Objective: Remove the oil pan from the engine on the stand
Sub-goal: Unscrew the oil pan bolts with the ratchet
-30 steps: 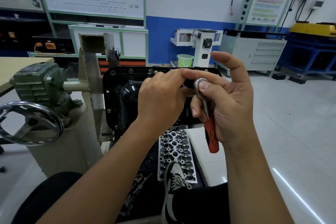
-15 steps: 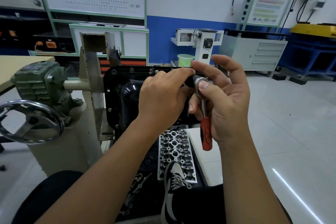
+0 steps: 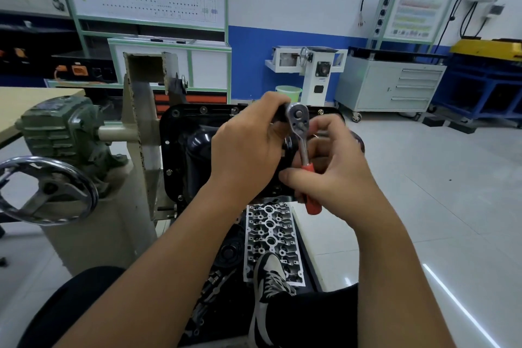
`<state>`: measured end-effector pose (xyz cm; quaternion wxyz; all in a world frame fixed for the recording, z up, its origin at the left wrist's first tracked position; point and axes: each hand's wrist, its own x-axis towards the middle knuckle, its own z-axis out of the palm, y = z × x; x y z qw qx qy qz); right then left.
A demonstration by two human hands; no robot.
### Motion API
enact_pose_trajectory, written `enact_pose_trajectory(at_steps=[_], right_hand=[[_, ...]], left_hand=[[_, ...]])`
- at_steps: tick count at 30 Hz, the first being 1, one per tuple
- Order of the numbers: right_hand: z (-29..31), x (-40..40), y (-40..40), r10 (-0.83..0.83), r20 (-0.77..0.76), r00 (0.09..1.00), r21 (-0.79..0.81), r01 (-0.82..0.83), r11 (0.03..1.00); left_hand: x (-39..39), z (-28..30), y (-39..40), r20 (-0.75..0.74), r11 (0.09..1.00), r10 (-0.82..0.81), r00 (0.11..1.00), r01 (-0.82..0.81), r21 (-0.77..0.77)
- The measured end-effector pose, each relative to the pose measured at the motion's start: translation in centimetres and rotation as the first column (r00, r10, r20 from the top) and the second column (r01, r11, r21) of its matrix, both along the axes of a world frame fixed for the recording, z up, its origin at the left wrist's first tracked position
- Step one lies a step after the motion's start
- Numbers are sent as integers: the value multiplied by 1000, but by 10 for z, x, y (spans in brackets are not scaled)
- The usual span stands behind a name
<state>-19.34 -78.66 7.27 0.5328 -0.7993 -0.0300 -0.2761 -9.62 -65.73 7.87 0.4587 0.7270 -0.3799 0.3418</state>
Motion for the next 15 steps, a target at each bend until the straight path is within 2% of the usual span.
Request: enact_pose_trajectory(at_steps=[2,3,5,7,9,11,15], right_hand=[[0,-3,-9,138,-153,979,30,-135,990],[0,-6,-14,214,-184,959,64,-206,977],[-2,-8,-22,319,-167,933,120,-302,946],[-5,-8,-23,374,-147,916,220,-339,915],[-8,-5,-21,368,-141,919,315,-311,897],[-12,-2,-19,328,-128,936,335,-270,902],[-15,0,-17,235,-213,948,224,-187,957]], left_hand=[[3,0,1,-5,1000,0,1000,0,-2],[4,-1,1,-1,1000,9,1000,-9,9],[6,-4,0,2,999,4,1000,-4,39],[9,-4,-1,-20,993,-82,996,83,81],[11,-2,2,-41,963,-231,972,234,137],[14,1,7,-16,910,-362,932,357,209],[15,8,7,63,893,-371,927,336,300]])
